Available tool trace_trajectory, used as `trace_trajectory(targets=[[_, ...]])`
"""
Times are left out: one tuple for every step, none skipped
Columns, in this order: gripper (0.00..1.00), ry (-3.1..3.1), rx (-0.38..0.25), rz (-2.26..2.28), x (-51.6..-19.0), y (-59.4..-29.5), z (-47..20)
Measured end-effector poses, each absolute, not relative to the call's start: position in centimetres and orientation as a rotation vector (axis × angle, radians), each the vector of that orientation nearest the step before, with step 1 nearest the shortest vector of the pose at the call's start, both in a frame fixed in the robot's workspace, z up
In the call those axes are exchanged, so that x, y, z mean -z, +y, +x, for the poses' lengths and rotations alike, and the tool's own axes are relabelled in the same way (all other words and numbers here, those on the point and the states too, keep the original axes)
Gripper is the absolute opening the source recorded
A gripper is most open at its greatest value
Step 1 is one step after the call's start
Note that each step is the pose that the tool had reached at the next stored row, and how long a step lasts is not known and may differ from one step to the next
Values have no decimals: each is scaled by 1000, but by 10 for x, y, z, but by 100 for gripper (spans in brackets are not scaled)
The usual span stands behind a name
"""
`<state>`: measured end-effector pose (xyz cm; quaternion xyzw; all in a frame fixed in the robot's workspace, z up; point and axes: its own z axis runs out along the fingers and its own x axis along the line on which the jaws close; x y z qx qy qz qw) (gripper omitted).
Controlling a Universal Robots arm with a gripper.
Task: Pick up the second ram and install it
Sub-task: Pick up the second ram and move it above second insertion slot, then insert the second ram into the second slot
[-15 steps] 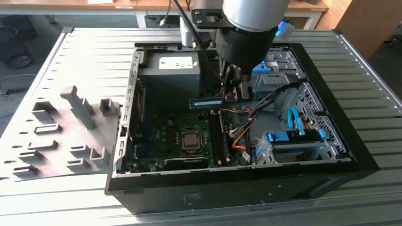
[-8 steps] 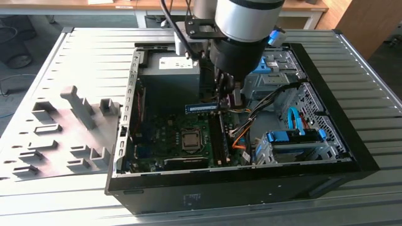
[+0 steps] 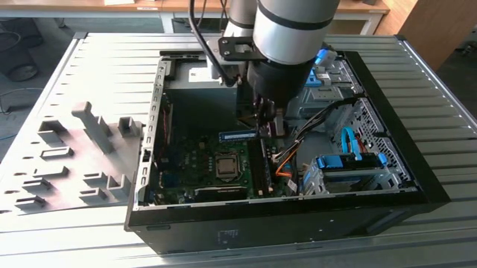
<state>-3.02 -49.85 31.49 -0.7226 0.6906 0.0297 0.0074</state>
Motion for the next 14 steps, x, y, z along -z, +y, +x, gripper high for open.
trace_trajectory(targets=[[14, 2159, -93, -2260, -313, -499, -30], [14, 2159, -93, -2259, -311, -499, -30], [14, 2159, -93, -2259, -309, -499, -31], [14, 2160, -93, -2259, -308, -500, -31], [14, 2160, -93, -2259, -306, -500, -31], [14, 2160, -93, -2259, -304, -500, -31], [14, 2160, -93, -2259, -303, -500, -31], [14, 2160, -92, -2260, -303, -500, -31], [14, 2160, -92, -2260, -303, -500, -31], [14, 2160, -92, -2260, -303, -500, -31], [14, 2160, -93, -2260, -303, -500, -31], [14, 2160, -93, -2260, -303, -500, -31], [14, 2160, -93, -2260, -303, -500, -31], [14, 2160, -93, -2260, -303, -500, -31]])
